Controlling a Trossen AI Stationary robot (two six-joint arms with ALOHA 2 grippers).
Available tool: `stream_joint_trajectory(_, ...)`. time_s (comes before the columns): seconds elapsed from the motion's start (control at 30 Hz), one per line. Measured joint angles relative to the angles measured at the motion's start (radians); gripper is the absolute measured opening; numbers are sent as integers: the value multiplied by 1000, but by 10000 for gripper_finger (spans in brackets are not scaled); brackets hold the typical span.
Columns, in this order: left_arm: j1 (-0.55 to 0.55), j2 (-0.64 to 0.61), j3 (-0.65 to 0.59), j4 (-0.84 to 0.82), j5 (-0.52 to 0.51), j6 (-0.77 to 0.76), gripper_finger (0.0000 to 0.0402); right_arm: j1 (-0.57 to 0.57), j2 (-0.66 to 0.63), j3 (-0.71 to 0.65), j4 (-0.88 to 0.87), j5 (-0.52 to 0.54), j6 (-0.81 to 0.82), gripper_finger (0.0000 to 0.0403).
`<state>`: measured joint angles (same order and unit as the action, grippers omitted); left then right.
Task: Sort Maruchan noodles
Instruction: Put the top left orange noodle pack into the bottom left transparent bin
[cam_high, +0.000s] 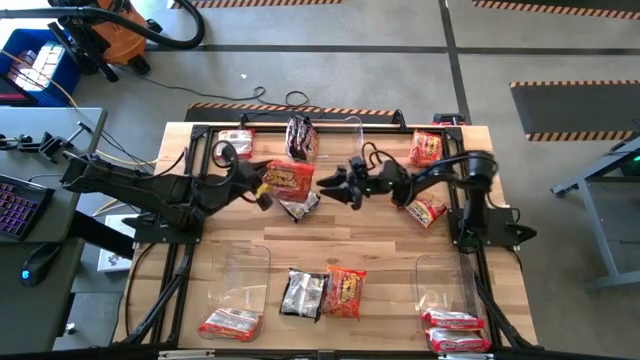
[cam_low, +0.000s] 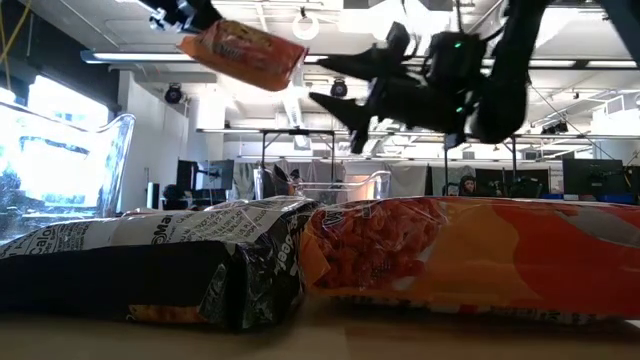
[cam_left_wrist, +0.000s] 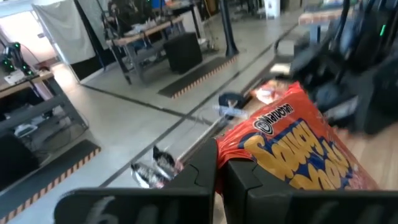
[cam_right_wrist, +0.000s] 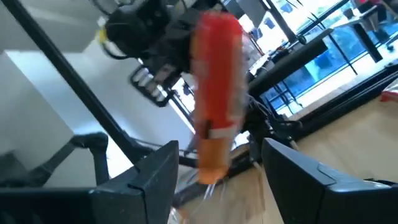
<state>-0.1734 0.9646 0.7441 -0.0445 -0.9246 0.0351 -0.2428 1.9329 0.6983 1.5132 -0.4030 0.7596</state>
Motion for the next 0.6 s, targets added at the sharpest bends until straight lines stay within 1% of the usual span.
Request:
stream_joint_trajectory(0.17, 0, 0, 0, 35, 2, -1, 0, 1, 86, 120, 58, -9, 42, 216)
stream_joint_trajectory(0.4, 13, 0, 0, 44, -4, -31, 0, 2, 93, 215, 48, -54, 26, 216)
stream_joint_trajectory(0.47, 20, 0, 0, 45, -3, -33, 0, 2, 93, 238, 32, -54, 20, 216)
stream_joint_trajectory(0.6, 32, 0, 0, 65, -3, -41, 0, 6, 93, 287, -60, -52, -28, 216)
